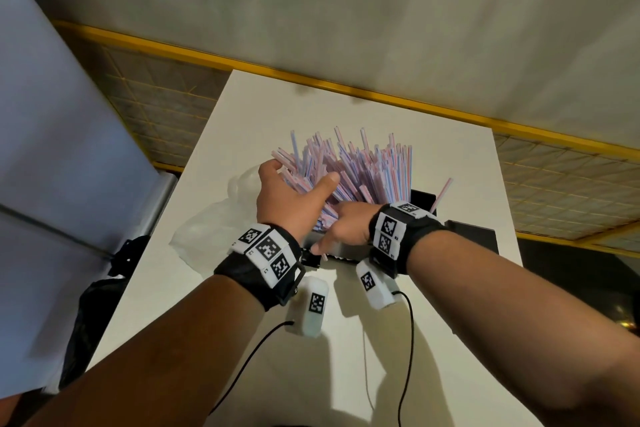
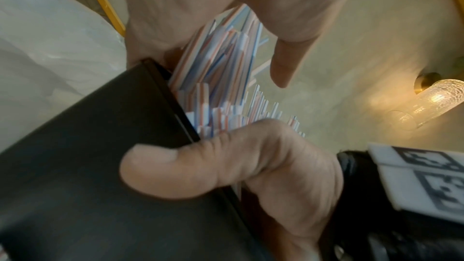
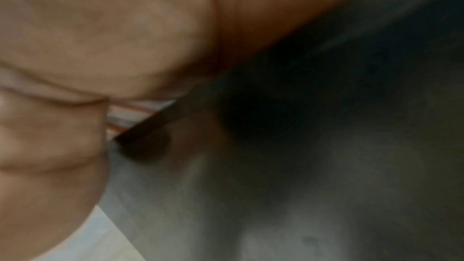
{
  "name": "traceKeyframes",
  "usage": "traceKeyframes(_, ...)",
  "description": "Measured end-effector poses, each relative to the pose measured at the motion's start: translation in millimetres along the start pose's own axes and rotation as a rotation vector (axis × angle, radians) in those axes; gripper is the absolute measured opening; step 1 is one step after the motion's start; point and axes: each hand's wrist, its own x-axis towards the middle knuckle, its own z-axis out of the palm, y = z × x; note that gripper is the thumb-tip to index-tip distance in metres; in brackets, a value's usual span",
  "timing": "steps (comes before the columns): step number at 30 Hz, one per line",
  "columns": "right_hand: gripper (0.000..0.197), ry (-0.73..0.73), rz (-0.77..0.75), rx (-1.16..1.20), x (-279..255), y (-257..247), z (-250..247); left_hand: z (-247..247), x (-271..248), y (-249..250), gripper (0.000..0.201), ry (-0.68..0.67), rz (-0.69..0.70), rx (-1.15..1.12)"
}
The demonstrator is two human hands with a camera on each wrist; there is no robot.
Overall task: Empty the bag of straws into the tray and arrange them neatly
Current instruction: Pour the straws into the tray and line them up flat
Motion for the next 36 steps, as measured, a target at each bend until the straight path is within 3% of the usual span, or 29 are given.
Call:
traceKeyframes(5, 0.104, 0.047, -0.087, 0.113, 0, 5, 5, 1, 1, -1, 0.093, 0.000, 0.036, -0.013)
traceKeyframes(9, 0.078, 0.161, -0.241, 0.170, -7, 10, 3, 1, 2, -2, 0.091, 0.022, 0.043, -0.097)
traceKeyframes(13, 0.079, 0.265, -0.302, 0.019, -15, 15, 5, -1, 4, -8, 0.074, -0.008, 0.072, -0.057)
traceKeyframes(16, 0.093, 0.293, -0.278, -0.111, -21, 23, 12, 0, 5, -18, 0.070, -0.043, 0.063, 0.018)
traceKeyframes(19, 0.067, 0.452, -0.332, -0.115, -30, 34, 16, -2, 5, -16, 0.087, -0.023, 0.039, -0.049)
traceKeyframes(21, 0.047, 0.559, -0.396, -0.110, -38, 40, 20, -3, 7, -11, 0.083, 0.004, -0.005, -0.140)
traceKeyframes(24, 0.043, 0.487, -0.420, -0.148, -40, 44, 30, 1, 7, -8, 0.063, -0.077, -0.015, -0.064)
traceKeyframes(26, 0.040, 0.412, -0.347, -0.200, -36, 45, 34, 5, 4, -8, 0.073, -0.147, -0.061, 0.034)
traceKeyframes(32, 0.050, 0.343, -0.160, -0.227, -27, 51, 35, -5, 6, -12, 0.055, -0.032, 0.037, -0.009)
traceKeyframes(36, 0.058, 0.286, -0.137, -0.272, -23, 41, 32, -15, 3, -6, 0.057, -0.091, 0.086, 0.255)
